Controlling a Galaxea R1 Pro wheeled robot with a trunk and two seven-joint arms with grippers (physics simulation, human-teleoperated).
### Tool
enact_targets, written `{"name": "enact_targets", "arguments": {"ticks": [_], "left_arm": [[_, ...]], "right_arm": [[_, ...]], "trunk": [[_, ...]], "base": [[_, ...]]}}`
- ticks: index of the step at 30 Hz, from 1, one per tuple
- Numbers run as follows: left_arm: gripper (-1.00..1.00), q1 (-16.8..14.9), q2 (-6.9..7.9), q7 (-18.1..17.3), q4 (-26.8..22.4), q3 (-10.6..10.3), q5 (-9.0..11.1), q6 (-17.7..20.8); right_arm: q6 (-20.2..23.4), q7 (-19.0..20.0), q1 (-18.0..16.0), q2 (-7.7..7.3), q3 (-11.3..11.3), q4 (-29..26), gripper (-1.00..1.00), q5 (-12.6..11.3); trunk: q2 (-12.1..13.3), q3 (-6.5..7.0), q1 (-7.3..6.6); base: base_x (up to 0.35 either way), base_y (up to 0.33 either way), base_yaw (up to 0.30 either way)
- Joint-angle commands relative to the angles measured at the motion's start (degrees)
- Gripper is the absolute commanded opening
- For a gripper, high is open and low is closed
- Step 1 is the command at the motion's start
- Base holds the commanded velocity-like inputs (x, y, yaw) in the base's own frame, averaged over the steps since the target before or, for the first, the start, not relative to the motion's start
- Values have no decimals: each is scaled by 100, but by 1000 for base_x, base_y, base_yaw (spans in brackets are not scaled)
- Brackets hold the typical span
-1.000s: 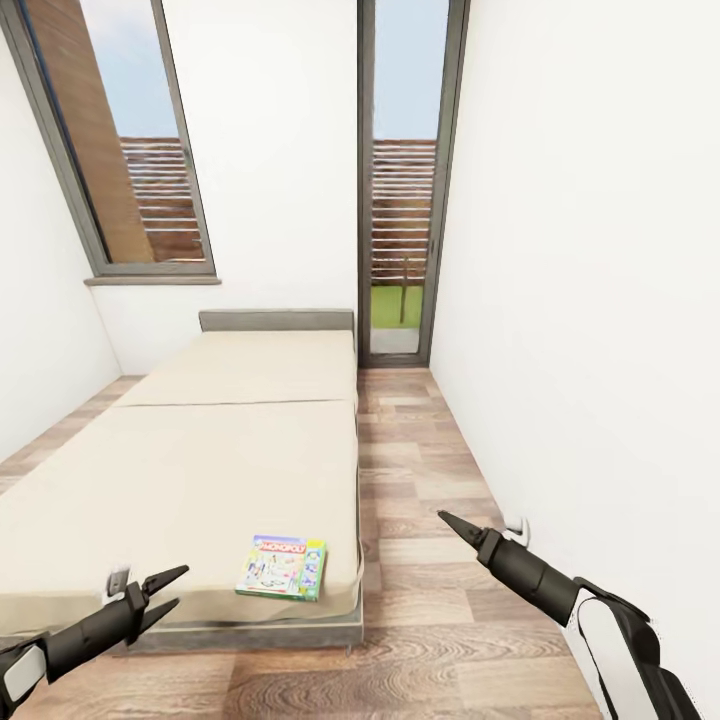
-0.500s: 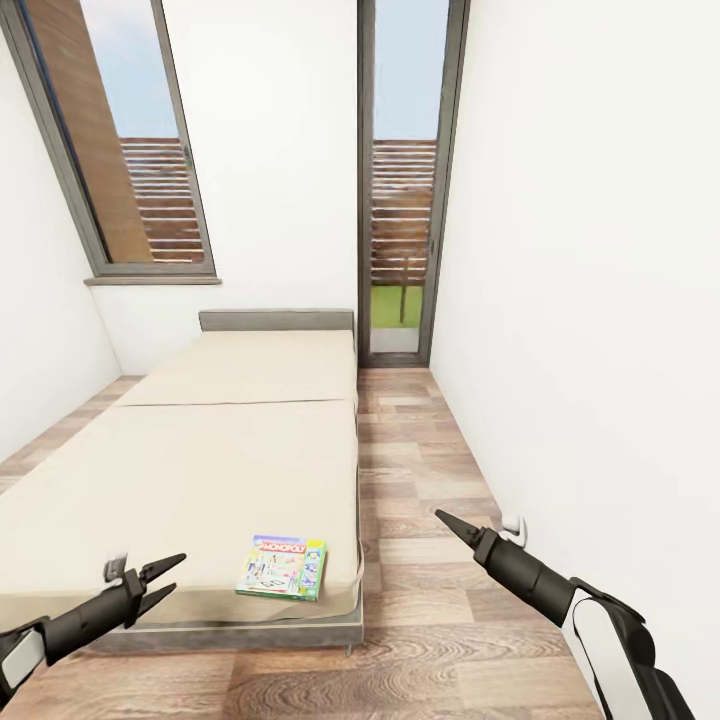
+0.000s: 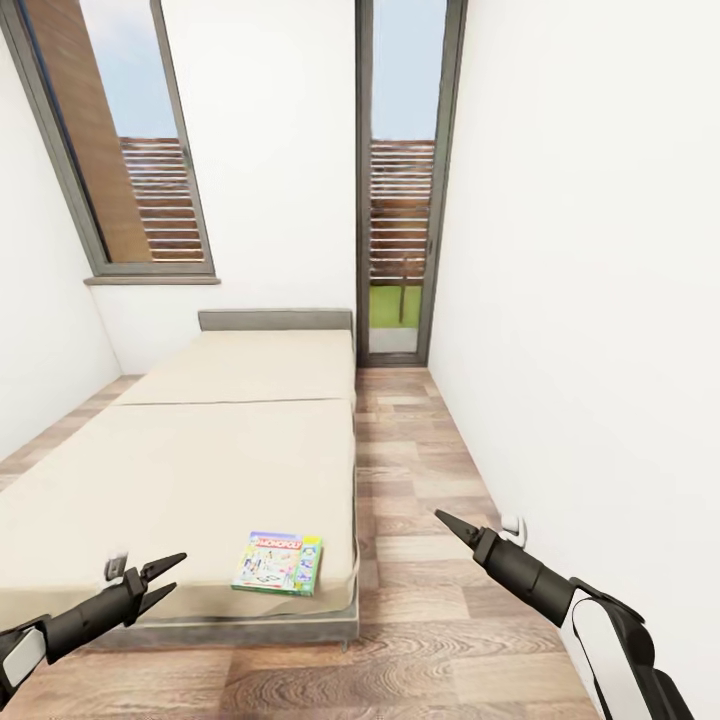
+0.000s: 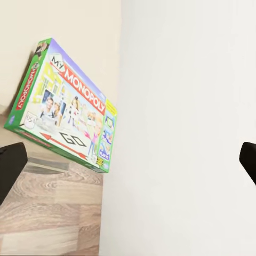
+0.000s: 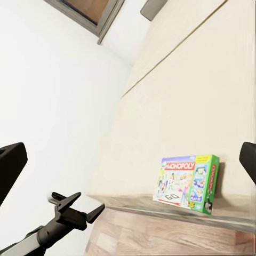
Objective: Put all the toys in the child's room - the three board games (two on the bed and one on the table), the two jigsaw puzzles on the table, and the tennis ball on the table - inside the toy box on the table in the child's room.
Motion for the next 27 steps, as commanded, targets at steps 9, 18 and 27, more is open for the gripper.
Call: {"name": "enact_targets", "arguments": {"ticks": [9,18,27], "left_arm": [[100,-3,-27,13,-2,-19,36,57],[100,-3,-237,67,-1,-29,28,46],[100,-3,-529,171,-1,-37,-5,24]], "right_arm": [[38,11,-4,1,-4,0,100,-20],[46,11,-4,1,-7,0,100,-25],[47,15,-4,1,0,-2,100,-30]], "trunk": [[-3,-5,-2],[-3,-5,-2],[-3,-5,-2]], "base": [[-62,-77,0],[-10,-13,0],[-1,-2,0]]}}
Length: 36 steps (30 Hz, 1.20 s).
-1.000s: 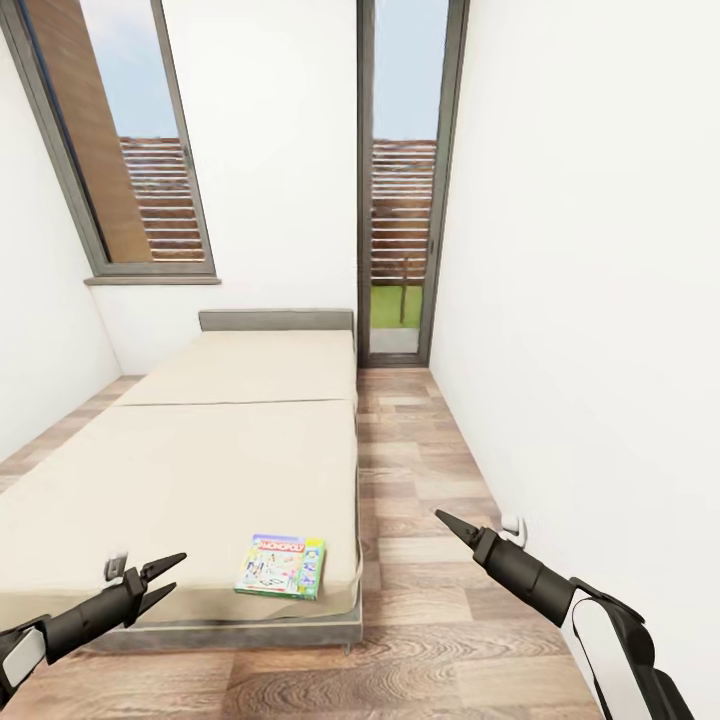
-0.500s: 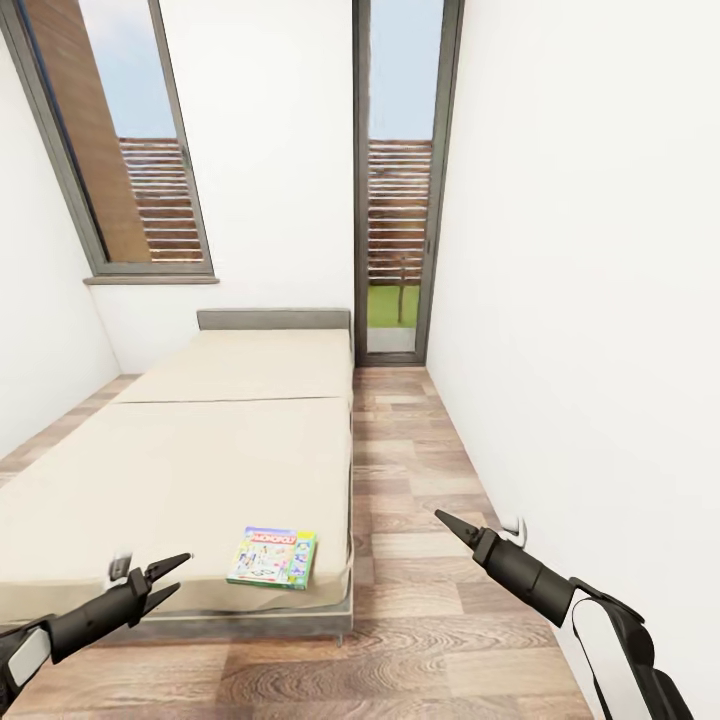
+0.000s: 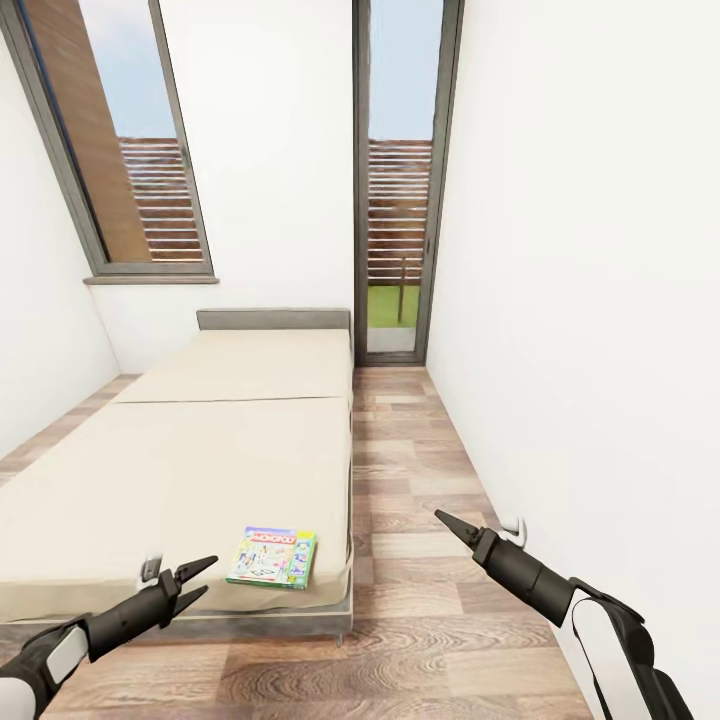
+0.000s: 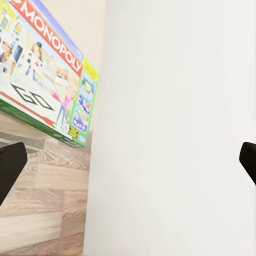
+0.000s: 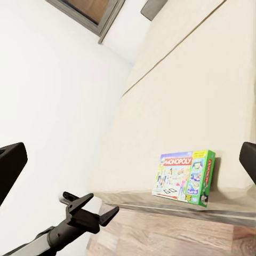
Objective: Put all the toys in the child's room - the three board games (two on the bed and one on the table), the two jigsaw puzzles on the table, and the tennis ball on the table - inside the toy box on the table in the child's room.
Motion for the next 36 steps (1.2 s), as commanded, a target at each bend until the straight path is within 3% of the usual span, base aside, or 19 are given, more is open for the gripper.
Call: {"name": "enact_targets", "arguments": {"ticks": [1,10,33,36], "left_arm": [[100,-3,-31,18,2,-15,35,49],[100,-3,-370,285,1,-11,42,45],[100,-3,-409,438,2,-8,52,39],[100,-3,-410,487,2,-8,53,33]], "right_arm": [[40,9,-4,1,-7,0,100,-15],[46,13,-4,-1,-14,-4,100,-15],[47,23,-4,-9,-15,-7,100,-15],[48,33,-4,-9,-15,-15,100,-15]], "trunk": [[-3,-6,-1],[-3,-6,-1],[-3,-6,-1],[-123,-59,65]], "base": [[0,0,0],[0,0,0],[0,0,0],[0,0,0]]}}
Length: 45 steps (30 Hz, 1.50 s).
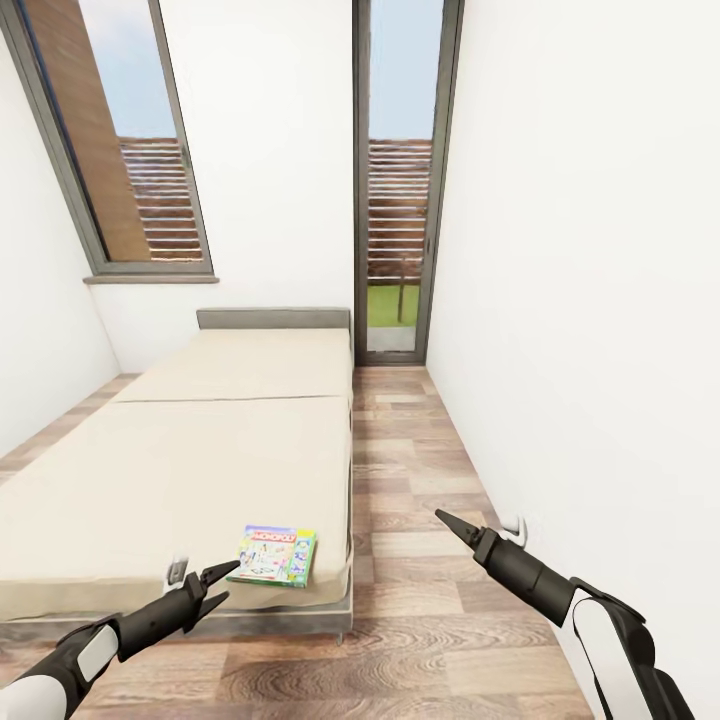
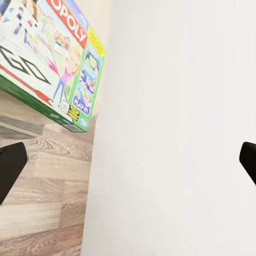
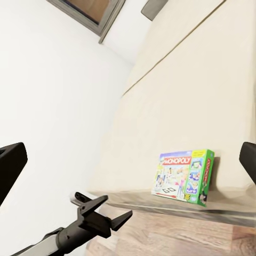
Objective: Put all the toys in the child's room - the three board games (two on the bed and one on the table), the two jigsaw puzzles on the table, and the tennis ball on the table - inside the toy box on the table in the child's room.
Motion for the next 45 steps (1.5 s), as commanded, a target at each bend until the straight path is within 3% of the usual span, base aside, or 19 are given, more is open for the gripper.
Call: {"name": "enact_targets", "arguments": {"ticks": [1,9,16,23,45], "left_arm": [[100,-3,2,16,1,-8,37,43],[100,-3,-31,190,1,-6,55,26],[100,-3,-145,343,1,6,54,5],[100,-3,-183,484,1,10,61,-190],[100,-3,-377,521,1,8,69,-406]], "right_arm": [[39,12,-4,1,-8,-3,100,-17],[47,34,-4,2,-8,-35,100,-17],[83,34,-4,-1,14,-69,100,-17],[103,37,-4,-27,120,-85,100,-20],[109,35,-4,-25,194,-90,100,-33]], "trunk": [[-44,-24,22],[-365,-168,198],[-646,-293,351],[-927,-419,505],[-1809,-814,988]], "base": [[0,0,0],[0,0,0],[0,0,0],[0,0,0],[0,0,0]]}}
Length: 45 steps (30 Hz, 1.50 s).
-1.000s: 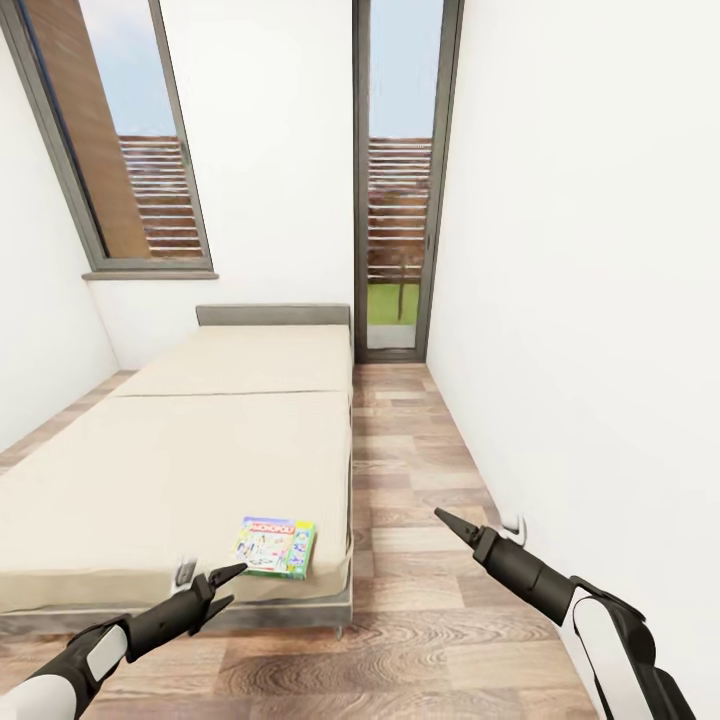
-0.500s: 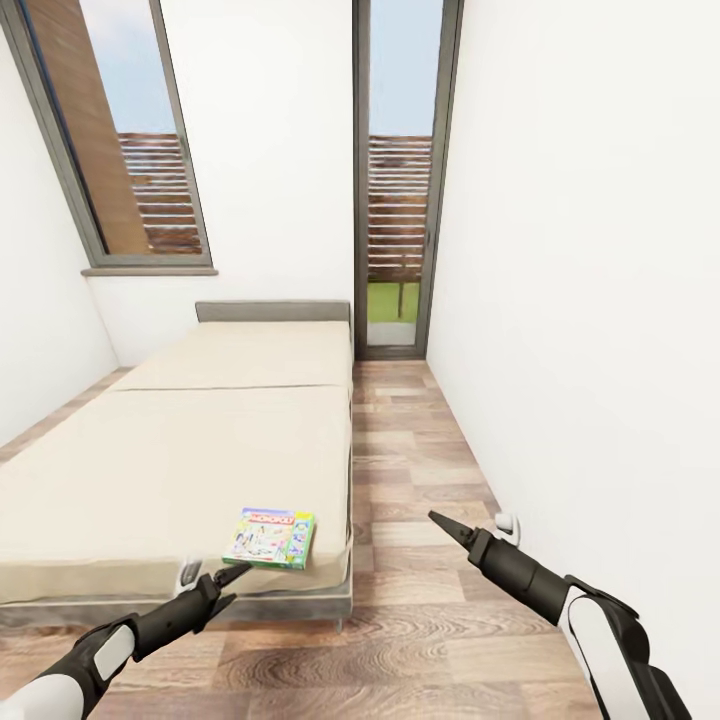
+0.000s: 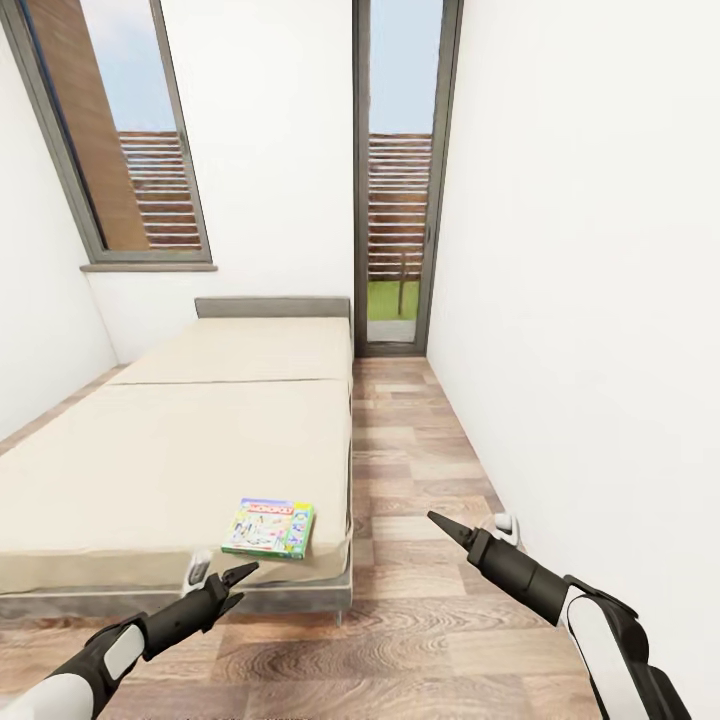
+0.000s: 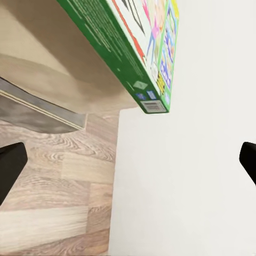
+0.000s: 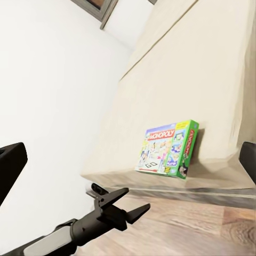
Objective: Put all the toys in the child's room - the three board games (two on the bed and one on the table), the two jigsaw puzzles on the table, and the tennis ball on the table - inside the toy box on the table in the child's room.
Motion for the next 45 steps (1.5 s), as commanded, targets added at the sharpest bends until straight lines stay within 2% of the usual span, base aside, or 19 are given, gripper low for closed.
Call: {"name": "enact_targets", "arguments": {"ticks": [1,10,24,32,38,45], "left_arm": [[100,-3,-23,-17,1,-4,38,39],[100,2,-248,-47,1,-4,39,-199],[100,5,-388,-66,9,-8,40,-359],[100,6,-460,-53,9,48,40,-362],[100,6,-476,-23,10,170,38,-348],[100,6,-480,-48,9,221,32,-347]], "right_arm": [[38,9,-4,1,-7,-1,100,-16],[38,11,-4,2,-7,-1,100,-12],[38,15,-4,-3,-7,-1,100,-10],[38,22,-4,-12,-7,-1,100,-10],[38,37,-4,-15,-7,-1,100,-12],[38,41,-4,-14,-7,-1,100,-11]], "trunk": [[-44,-24,22],[-405,-185,219],[-966,-437,527],[-966,-437,527],[-966,-437,527],[-966,-437,527]], "base": [[0,0,0],[0,0,0],[0,0,0],[0,0,0],[58,0,0],[35,0,0]]}}
